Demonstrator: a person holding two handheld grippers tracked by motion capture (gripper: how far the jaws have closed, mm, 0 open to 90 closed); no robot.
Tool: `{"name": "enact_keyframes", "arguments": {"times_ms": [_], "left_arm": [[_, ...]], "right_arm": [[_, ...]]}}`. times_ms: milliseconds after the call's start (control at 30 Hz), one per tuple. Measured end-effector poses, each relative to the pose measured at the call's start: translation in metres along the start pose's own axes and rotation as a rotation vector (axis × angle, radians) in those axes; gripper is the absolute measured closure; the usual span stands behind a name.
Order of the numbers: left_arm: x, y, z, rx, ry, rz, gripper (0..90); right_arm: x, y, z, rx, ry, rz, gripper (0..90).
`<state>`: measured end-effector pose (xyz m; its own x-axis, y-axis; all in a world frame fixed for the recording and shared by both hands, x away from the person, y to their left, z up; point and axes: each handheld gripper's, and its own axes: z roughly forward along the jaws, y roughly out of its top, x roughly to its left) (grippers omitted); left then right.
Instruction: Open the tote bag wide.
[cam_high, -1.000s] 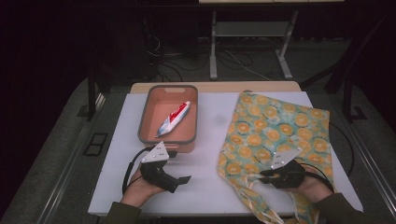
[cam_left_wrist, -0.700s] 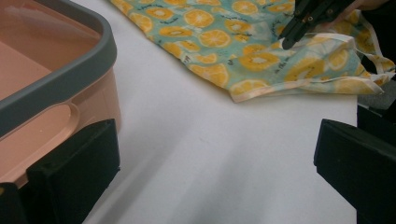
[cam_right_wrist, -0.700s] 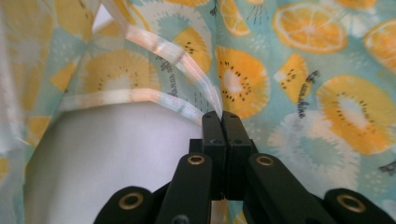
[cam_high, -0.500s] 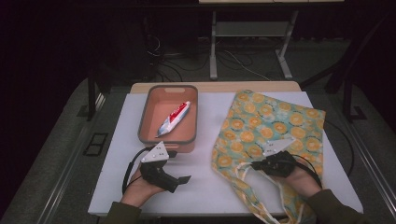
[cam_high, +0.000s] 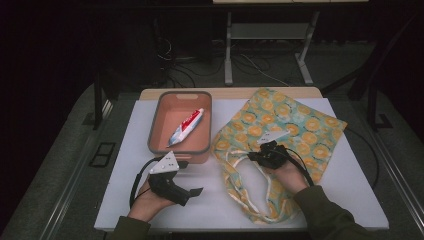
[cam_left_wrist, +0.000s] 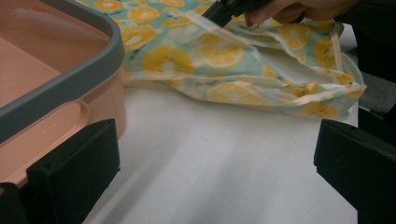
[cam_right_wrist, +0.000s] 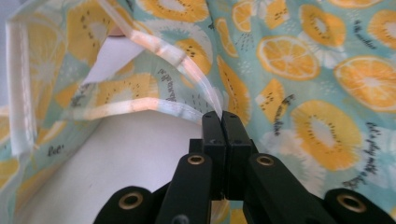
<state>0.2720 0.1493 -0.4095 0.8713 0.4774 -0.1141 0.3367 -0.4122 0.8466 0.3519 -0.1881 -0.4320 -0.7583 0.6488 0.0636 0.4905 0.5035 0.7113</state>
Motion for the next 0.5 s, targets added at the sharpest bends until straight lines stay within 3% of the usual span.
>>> {"name": "enact_keyframes", "arguments": {"times_ms": [33, 67, 167, 333, 500], "left_arm": [[0.0, 0.0, 0.0, 0.001, 0.0, 0.001, 0.0], [0.0, 0.0, 0.0, 0.0, -0.001, 0.001, 0.0], [0.0, 0.0, -0.001, 0.001, -0.001, 0.002, 0.0], [-0.001, -0.001, 0.0, -0.001, -0.003, 0.002, 0.0], [-0.002, -0.002, 0.002, -0.001, -0.002, 0.002, 0.0]], "right_arm": [[0.0, 0.0, 0.002, 0.004, 0.001, 0.004, 88.1], [0.0, -0.001, 0.0, 0.008, 0.012, 0.008, 69.1], [-0.001, 0.0, -0.016, -0.034, 0.045, 0.014, 53.9], [0.012, -0.005, -0.046, -0.074, 0.15, -0.042, 48.1], [0.033, -0.024, -0.062, -0.059, 0.233, -0.086, 45.2]]}}
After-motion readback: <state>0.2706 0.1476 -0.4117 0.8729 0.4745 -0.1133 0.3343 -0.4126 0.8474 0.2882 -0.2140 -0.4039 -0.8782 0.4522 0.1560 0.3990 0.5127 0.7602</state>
